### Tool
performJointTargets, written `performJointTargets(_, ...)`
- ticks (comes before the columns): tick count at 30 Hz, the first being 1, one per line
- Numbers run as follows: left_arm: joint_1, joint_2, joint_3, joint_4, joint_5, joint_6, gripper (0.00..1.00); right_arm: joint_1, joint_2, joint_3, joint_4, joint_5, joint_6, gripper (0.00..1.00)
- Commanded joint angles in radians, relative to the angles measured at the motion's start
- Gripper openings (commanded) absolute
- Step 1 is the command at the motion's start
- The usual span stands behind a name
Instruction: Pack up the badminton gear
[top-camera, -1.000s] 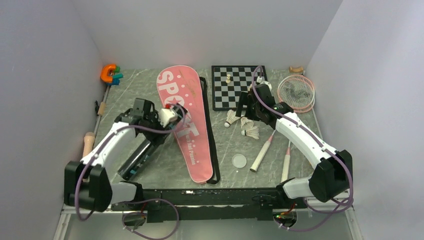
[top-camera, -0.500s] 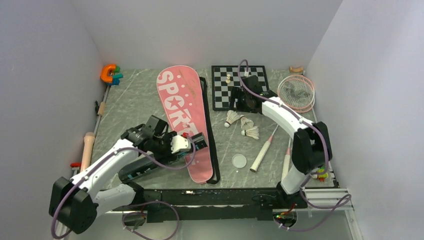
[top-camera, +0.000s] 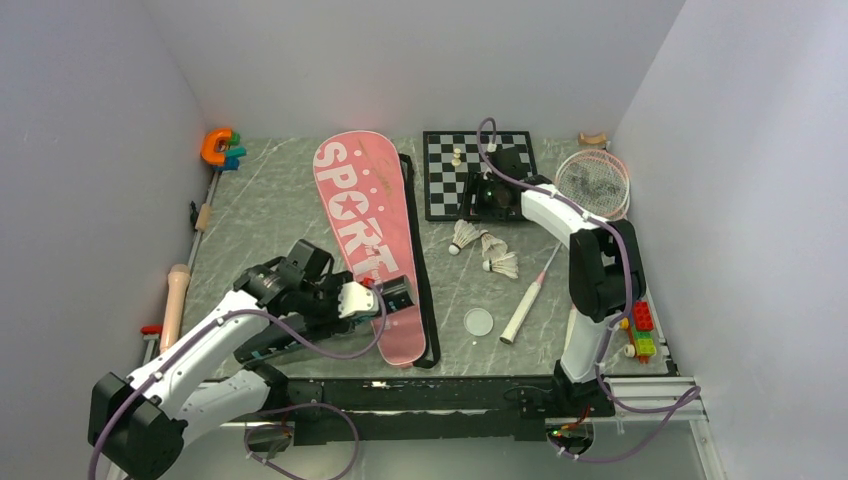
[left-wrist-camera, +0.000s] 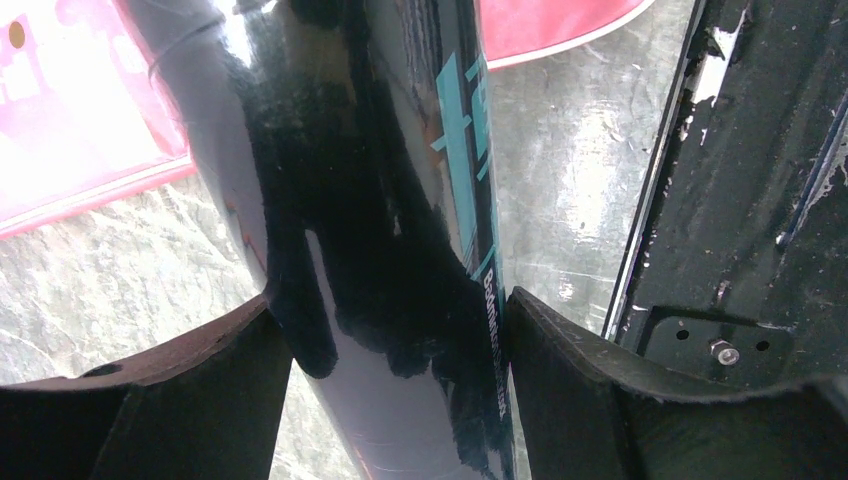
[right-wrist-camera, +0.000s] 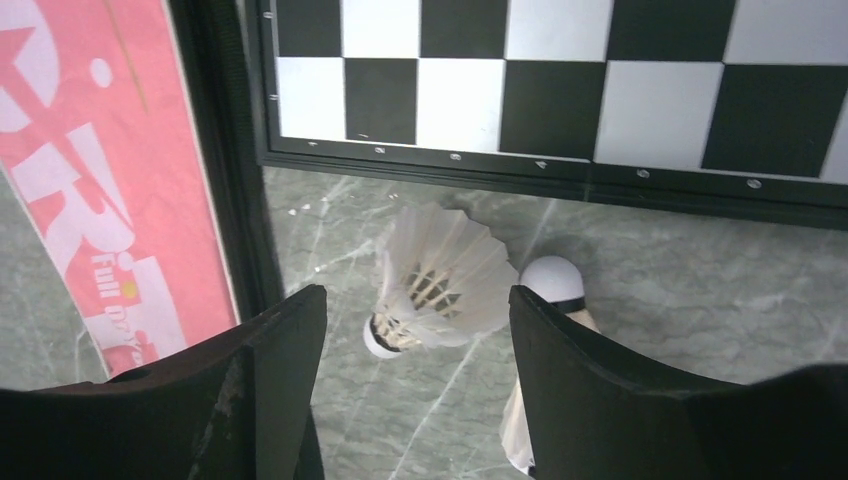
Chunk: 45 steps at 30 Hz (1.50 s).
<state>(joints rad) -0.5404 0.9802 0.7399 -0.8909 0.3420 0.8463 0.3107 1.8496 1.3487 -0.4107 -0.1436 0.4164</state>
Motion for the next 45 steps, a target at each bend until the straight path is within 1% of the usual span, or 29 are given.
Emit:
performJointTargets(1,-0.005,-0.026,0.034,-0.020,0.026,0.030,0.44,0.004,0.011,0.005,0.079,-0.045,-0.026,0.69)
performJointTargets(3,-0.006,-0.030,0.044,-0.028,0.036,0.030,0.44,0.003,0.028,0.014,0.080,-0.058,-0.032,0.66)
performJointTargets(6,-0.004,-0.042,0.053,-0.042,0.050,0.040,0.43,0.003,0.052,0.015,0.083,-0.054,-0.039,0.64)
performJointTargets(9,-0.005,-0.064,0.058,-0.069,0.066,0.070,0.41,0.002,0.063,0.008,0.081,-0.044,-0.049,0.61)
performJointTargets(12,-0.005,-0.083,0.068,-0.114,0.081,0.106,0.39,0.003,0.051,-0.021,0.101,-0.057,-0.051,0.57)
performJointTargets(13,-0.005,-0.093,0.074,-0.135,0.092,0.122,0.39,0.002,0.045,-0.031,0.109,-0.063,-0.049,0.54)
performJointTargets(14,-0.005,-0.103,0.078,-0.149,0.100,0.136,0.40,0.002,0.038,-0.040,0.116,-0.071,-0.048,0.50)
performJointTargets(17,-0.006,-0.130,0.096,-0.164,0.107,0.165,0.40,0.003,0.013,-0.074,0.133,-0.088,-0.038,0.29)
performJointTargets(21,-0.005,-0.134,0.107,-0.163,0.099,0.181,0.40,0.002,-0.033,-0.117,0.150,-0.124,-0.019,0.09)
performJointTargets(23,-0.005,-0.137,0.110,-0.162,0.109,0.190,0.39,0.005,-0.066,-0.139,0.155,-0.142,-0.005,0.01)
performJointTargets(28,-0.005,-0.153,0.081,-0.129,0.109,0.191,0.39,0.016,-0.206,-0.187,0.156,-0.176,0.022,0.00)
performJointTargets(30,-0.005,-0.141,0.073,-0.091,0.089,0.152,0.38,0.026,-0.280,-0.210,0.148,-0.170,0.036,0.00)
performJointTargets(36,-0.003,-0.054,0.068,0.028,-0.023,-0.005,0.30,0.075,-0.520,-0.305,0.157,-0.144,0.123,0.00)
performJointTargets(39,-0.002,-0.030,0.084,0.064,-0.021,-0.057,0.29,0.109,-0.644,-0.370,0.205,-0.140,0.193,0.00)
performJointTargets(42,-0.002,-0.024,0.097,0.108,-0.023,-0.102,0.29,0.161,-0.778,-0.432,0.260,-0.088,0.256,0.00)
performJointTargets(45,0.003,-0.004,0.118,0.121,-0.014,-0.135,0.29,0.203,-0.863,-0.476,0.294,-0.052,0.312,0.00)
